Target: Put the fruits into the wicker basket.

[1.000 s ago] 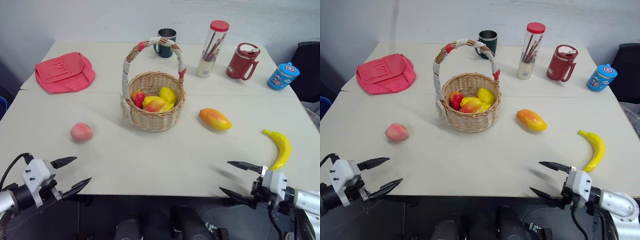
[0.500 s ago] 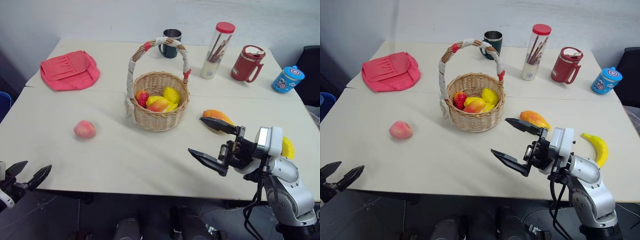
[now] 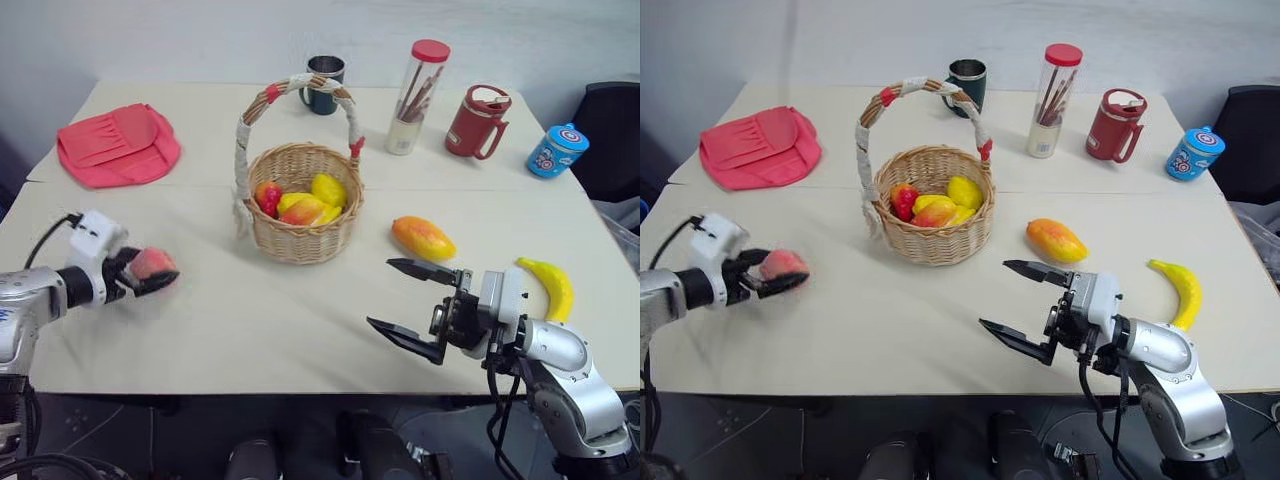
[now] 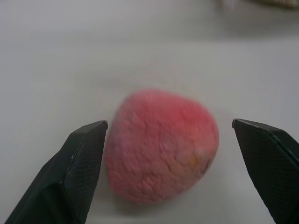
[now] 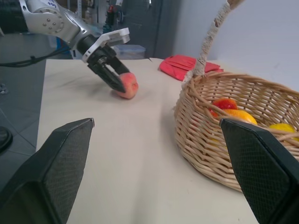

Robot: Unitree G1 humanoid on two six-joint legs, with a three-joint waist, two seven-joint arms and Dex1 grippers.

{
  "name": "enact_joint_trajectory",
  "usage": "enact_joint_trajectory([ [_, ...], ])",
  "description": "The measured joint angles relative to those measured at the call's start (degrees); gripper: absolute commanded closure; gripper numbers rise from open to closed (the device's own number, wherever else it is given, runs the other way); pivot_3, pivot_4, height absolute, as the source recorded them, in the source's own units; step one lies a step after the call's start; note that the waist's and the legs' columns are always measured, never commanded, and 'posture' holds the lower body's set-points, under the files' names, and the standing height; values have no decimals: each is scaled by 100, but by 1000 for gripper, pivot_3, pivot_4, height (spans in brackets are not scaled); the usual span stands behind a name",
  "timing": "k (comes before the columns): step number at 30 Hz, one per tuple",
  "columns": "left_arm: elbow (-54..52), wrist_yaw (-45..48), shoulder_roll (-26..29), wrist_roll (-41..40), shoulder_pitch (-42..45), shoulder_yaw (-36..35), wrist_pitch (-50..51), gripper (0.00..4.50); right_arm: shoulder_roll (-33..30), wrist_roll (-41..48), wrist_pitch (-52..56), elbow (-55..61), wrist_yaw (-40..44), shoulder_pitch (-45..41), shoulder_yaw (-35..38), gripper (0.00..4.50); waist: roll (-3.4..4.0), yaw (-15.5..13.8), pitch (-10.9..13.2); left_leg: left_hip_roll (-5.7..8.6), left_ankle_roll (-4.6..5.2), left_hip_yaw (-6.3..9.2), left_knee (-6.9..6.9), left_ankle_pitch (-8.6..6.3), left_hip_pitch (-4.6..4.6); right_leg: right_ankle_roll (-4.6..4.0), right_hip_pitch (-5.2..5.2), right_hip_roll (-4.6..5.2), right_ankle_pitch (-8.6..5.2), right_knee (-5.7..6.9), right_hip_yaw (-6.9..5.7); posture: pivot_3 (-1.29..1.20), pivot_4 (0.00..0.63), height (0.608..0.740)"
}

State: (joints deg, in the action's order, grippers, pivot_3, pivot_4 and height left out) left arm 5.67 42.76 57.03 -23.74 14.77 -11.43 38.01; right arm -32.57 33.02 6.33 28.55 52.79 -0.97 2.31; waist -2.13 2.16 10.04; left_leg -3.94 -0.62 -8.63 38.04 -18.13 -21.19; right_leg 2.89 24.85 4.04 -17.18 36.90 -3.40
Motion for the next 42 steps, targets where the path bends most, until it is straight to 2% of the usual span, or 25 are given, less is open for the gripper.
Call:
enact_joint_trajectory([
  [3,181,151,19,167,74,90,-116,0,1,-17,48,34,-140,67,37,15,0,-57,0,2,-2,6,5,2,2,-3,-2,5,-2,9,15,0,150,740],
  [9,408,322,-310,403,404,244,-676,1837,2,-118,-22,58,-240,602,59,0,-2,-156,-1,16,7,15,5,1,6,-3,-11,19,-1,14,18,0,150,740],
  [11,431,344,-371,424,455,252,-733,2209,2,-151,-99,54,-221,731,64,0,-3,-183,-1,15,7,14,6,2,6,-3,-10,18,-1,15,19,0,150,740],
  [13,433,409,-400,471,492,253,-804,2294,2,-160,-214,44,-176,843,79,0,-3,-182,-2,14,7,12,6,2,8,-3,-11,15,-1,16,20,0,150,740],
  [18,431,644,-455,499,371,198,-1096,2306,4,-243,-544,-173,-14,1090,185,0,-3,-191,-2,14,7,11,8,2,9,-3,-11,14,-1,17,20,0,150,740],
  [23,-679,1695,-384,-552,-248,-658,-1186,2313,24,-351,-764,-224,-60,1365,467,0,-7,-183,-3,7,4,14,10,2,7,-3,-12,15,-2,16,21,0,150,740],
  [27,-1790,1652,-376,-829,533,-413,-899,2313,106,-349,-890,-532,-345,1430,1036,0,-2,-299,-1,35,20,27,11,9,16,10,-38,35,6,11,13,0,150,740],
  [31,-1831,572,-1605,-649,2025,476,-373,2313,123,-407,-1015,-830,-416,1308,1256,0,2,-358,-4,45,29,24,22,12,20,33,-47,-11,19,9,34,0,150,740],
  [33,-1653,92,-2039,-402,2433,859,-206,2313,126,-440,-1058,-862,-433,1265,1292,0,2,-338,-4,40,26,18,24,13,14,36,-42,-28,20,7,50,0,150,740],
  [35,-1136,-404,-2553,136,2901,1332,-317,2313,134,-478,-1089,-881,-478,1224,1315,0,2,-321,-4,41,21,8,29,14,13,36,-36,-49,21,0,57,0,150,740],
  [38,-199,-818,-2991,1060,3240,2042,-1028,2313,161,-511,-1090,-804,-617,1173,1323,0,3,-269,-3,39,12,3,23,17,15,33,-30,-55,19,1,60,0,150,740],
  [40,220,-943,-3150,1307,3248,2146,-1312,1584,196,-536,-1079,-639,-742,1341,1337,0,4,-225,-2,31,5,6,19,19,12,26,-24,-53,15,4,60,0,150,740],
  [42,419,-946,-3243,1316,3247,2090,-1390,1036,228,-538,-1039,-464,-843,1567,1350,0,4,-210,-2,24,1,8,19,19,10,23,-22,-52,14,5,59,0,150,740],
])
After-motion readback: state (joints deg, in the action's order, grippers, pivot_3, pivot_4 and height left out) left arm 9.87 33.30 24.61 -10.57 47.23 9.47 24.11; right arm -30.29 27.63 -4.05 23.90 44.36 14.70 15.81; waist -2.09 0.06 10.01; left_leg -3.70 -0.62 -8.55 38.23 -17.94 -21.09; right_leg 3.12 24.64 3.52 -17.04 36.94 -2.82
